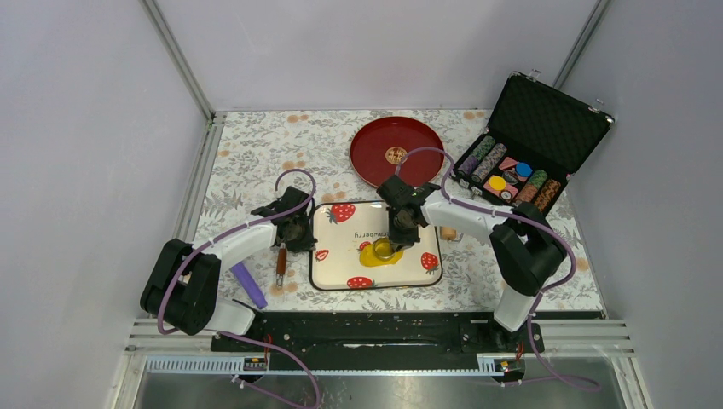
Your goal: Roll out the dumpling wrappers from the dough
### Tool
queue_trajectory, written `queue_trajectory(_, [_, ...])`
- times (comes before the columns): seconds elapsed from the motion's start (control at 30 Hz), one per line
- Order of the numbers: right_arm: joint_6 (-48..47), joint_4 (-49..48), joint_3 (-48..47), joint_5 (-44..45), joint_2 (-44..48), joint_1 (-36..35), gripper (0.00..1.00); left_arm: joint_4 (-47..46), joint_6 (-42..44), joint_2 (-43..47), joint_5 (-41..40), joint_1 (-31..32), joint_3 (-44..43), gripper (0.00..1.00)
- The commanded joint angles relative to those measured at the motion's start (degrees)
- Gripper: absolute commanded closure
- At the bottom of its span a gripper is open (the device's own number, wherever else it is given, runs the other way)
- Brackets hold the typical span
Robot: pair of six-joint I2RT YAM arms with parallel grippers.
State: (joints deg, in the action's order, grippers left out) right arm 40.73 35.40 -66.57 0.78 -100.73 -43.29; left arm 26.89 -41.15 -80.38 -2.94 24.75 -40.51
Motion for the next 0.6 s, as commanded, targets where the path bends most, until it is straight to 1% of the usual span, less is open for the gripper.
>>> queue_trajectory(0.0, [-0.95, 2.28, -0.52, -0.45, 4.63, -0.18, 0.7, 5.1, 1.95, -2.51, -6.64, -0.3, 1.09, 1.0])
queue_trajectory(0.03, [-1.04, 2.57, -0.72, -0.28, 5.35, -0.22, 0.63, 5.14, 1.95, -2.57, -6.71, -0.32, 1.13, 1.0])
queue_trajectory(0.07, [-1.25, 2.75, -0.87, -0.18, 5.95, -0.22, 0.59, 5.17, 1.95, -2.63, -6.64, -0.26, 1.09, 1.0])
queue_trajectory(0.17, [-1.38, 3.16, -1.01, 0.37, 8.27, -0.25, 0.49, 5.12, 1.95, -2.55, -6.73, -0.24, 1.1, 1.0])
queue_trajectory(0.4, [-2.55, 5.51, -0.06, 2.86, 13.48, -0.16, 0.3, 4.03, 3.74, -2.97, -4.23, 0.01, 0.34, 1.0])
queue_trajectory(0.47, [-3.32, 5.31, 1.24, 2.17, 15.45, -0.18, 0.25, 3.39, 4.46, -3.13, -2.64, -0.01, 0.09, 1.0])
queue_trajectory(0.5, [-3.36, 4.84, 2.05, 1.74, 16.54, -0.21, 0.23, 3.35, 4.57, -2.89, -2.38, 0.03, 0.03, 0.99])
queue_trajectory(0.53, [-3.41, 4.13, 3.07, 1.2, 17.77, -0.16, 0.22, 3.49, 4.65, -2.31, -2.5, 0.03, 0.08, 0.92])
queue_trajectory(0.57, [-3.45, 3.59, 3.94, 0.65, 18.82, -0.1, 0.21, 3.64, 4.65, -1.4, -2.92, 0.03, 0.08, 0.84])
